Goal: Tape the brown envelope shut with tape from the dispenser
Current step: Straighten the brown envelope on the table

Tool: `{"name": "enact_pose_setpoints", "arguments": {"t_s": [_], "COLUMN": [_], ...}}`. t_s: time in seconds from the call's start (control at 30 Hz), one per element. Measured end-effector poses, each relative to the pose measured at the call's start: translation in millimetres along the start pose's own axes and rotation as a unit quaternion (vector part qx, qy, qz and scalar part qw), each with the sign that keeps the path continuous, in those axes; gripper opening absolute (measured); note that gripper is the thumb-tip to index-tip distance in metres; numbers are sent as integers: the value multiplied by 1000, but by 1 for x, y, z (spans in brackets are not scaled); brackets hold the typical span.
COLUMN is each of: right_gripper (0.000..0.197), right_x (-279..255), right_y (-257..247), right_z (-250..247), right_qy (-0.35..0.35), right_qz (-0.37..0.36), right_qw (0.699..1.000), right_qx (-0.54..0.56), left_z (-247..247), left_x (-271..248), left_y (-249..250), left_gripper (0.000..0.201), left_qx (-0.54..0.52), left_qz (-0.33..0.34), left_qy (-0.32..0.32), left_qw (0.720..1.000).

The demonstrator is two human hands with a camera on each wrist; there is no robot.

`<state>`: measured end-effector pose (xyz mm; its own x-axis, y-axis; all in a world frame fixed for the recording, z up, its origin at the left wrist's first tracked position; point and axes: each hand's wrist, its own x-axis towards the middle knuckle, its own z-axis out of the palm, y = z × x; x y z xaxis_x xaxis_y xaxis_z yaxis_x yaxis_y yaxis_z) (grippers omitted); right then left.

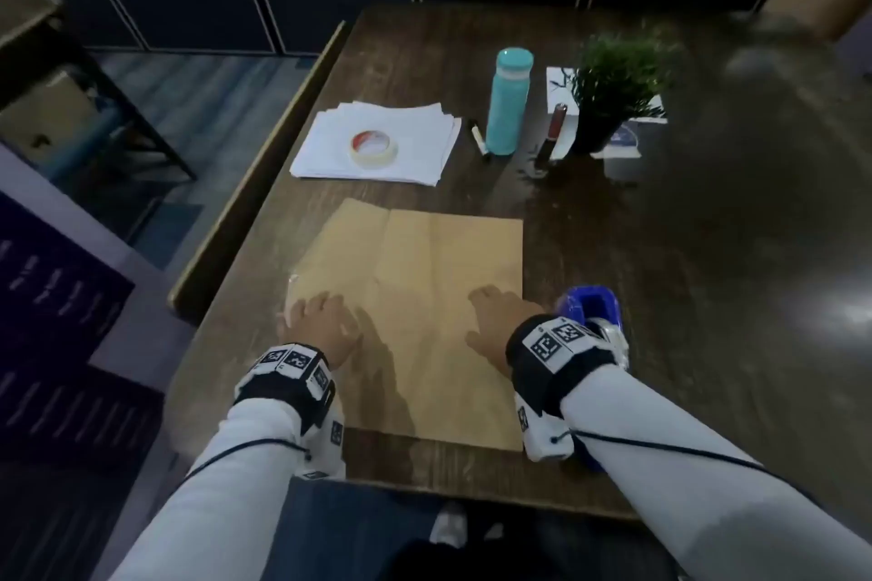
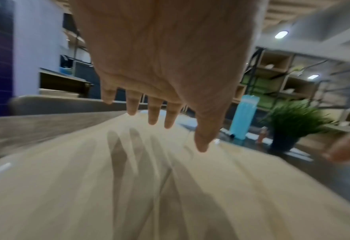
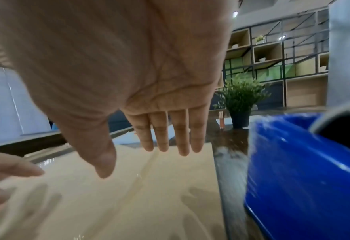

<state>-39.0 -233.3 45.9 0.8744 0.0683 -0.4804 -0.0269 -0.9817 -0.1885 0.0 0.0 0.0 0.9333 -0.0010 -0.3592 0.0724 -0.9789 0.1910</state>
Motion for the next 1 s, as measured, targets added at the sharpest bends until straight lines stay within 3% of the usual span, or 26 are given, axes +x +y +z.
{"name": "enact_pose_setpoints", "arguments": {"t_s": [0.17, 0.33, 0.5, 0.77, 1.0], "right_gripper": [54, 57, 54, 38, 43], "right_x": [5, 29, 49, 68, 66], "right_y": [13, 12, 6, -6, -17], "right_z": [19, 29, 36, 29, 34], "right_qy": [-73, -47, -19, 40, 58], "right_qz": [42, 24, -13, -32, -44], "right_qw": [996, 999, 996, 995, 988], "right_qx": [7, -13, -92, -87, -137], "left_z": [11, 3, -12, -37, -43], "left_x": [-10, 14, 54, 51, 16], "left_y": [-6, -19, -45, -41, -2], "left_gripper": [93, 104, 118, 119, 90], "left_qx": [21, 7, 4, 47, 126], "left_qz": [-80, -90, -82, 53, 192], "left_qy": [-17, 22, -3, 39, 88], "left_qw": [996, 996, 997, 997, 969]}}
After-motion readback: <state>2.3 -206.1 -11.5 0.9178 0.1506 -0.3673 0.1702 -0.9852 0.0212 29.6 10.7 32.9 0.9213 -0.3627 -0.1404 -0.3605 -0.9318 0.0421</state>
